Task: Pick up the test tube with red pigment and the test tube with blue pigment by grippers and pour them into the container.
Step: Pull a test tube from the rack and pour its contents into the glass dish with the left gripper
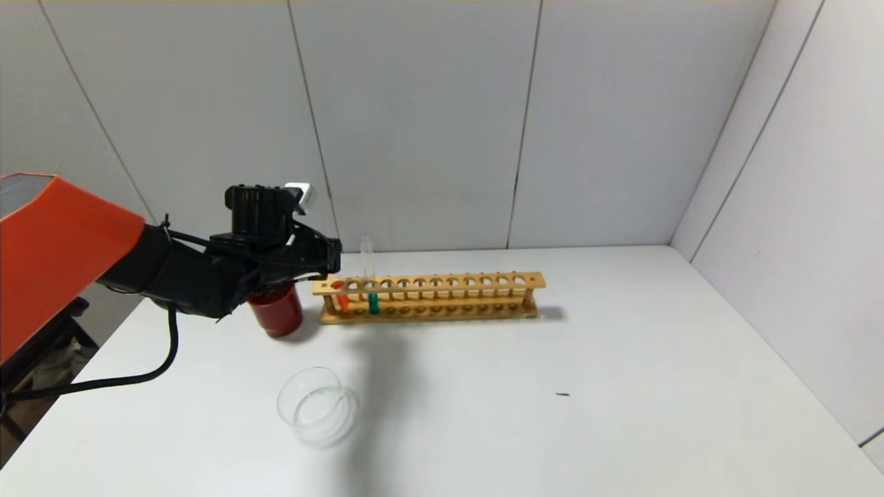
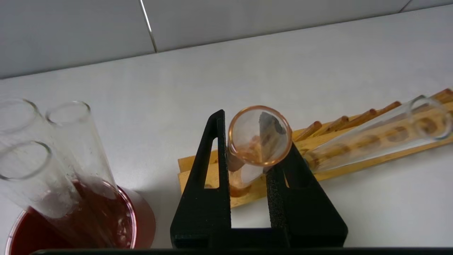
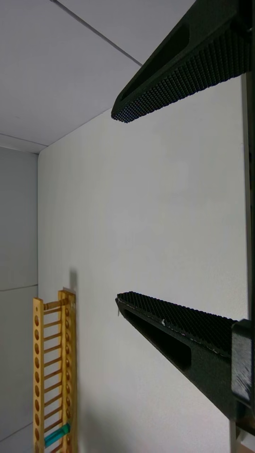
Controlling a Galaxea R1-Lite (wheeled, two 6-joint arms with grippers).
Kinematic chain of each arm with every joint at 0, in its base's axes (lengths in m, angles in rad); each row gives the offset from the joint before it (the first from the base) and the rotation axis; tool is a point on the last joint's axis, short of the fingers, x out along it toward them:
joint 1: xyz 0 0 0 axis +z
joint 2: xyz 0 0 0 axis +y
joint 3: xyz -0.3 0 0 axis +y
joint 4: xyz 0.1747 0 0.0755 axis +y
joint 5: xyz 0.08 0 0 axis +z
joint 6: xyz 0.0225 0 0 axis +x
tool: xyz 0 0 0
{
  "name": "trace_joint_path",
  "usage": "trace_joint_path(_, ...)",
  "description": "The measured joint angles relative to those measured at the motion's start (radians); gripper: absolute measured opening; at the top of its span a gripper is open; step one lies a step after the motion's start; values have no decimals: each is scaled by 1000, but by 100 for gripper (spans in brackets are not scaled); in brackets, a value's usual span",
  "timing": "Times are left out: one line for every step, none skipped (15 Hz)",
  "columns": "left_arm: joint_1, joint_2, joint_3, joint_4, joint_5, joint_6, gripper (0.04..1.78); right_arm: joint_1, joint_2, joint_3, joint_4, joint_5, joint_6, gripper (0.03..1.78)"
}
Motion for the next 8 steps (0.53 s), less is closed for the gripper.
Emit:
trace_joint_path(1,-11,-19,13,0,1,33,0,0,0,0,0,0,175)
trace_joint_path(0,-26,-45,44,0,2,33,0,0,0,0,0,0,175)
trace_joint_path(0,-44,-77,81,1,3,33,0,0,0,0,0,0,175)
trace_joint_path(0,-61,-110,118,1,8,33,0,0,0,0,0,0,175)
trace_joint_path(0,-81,-139,153,1,25,33,0,0,0,0,0,0,175)
trace_joint_path(0,-103,-162,183,1,43,33,0,0,0,0,0,0,175)
trace_joint_path(0,-128,-177,205,0,60,33,0,0,0,0,0,0,175)
trace_joint_path(0,-154,-181,223,0,68,33,0,0,0,0,0,0,175)
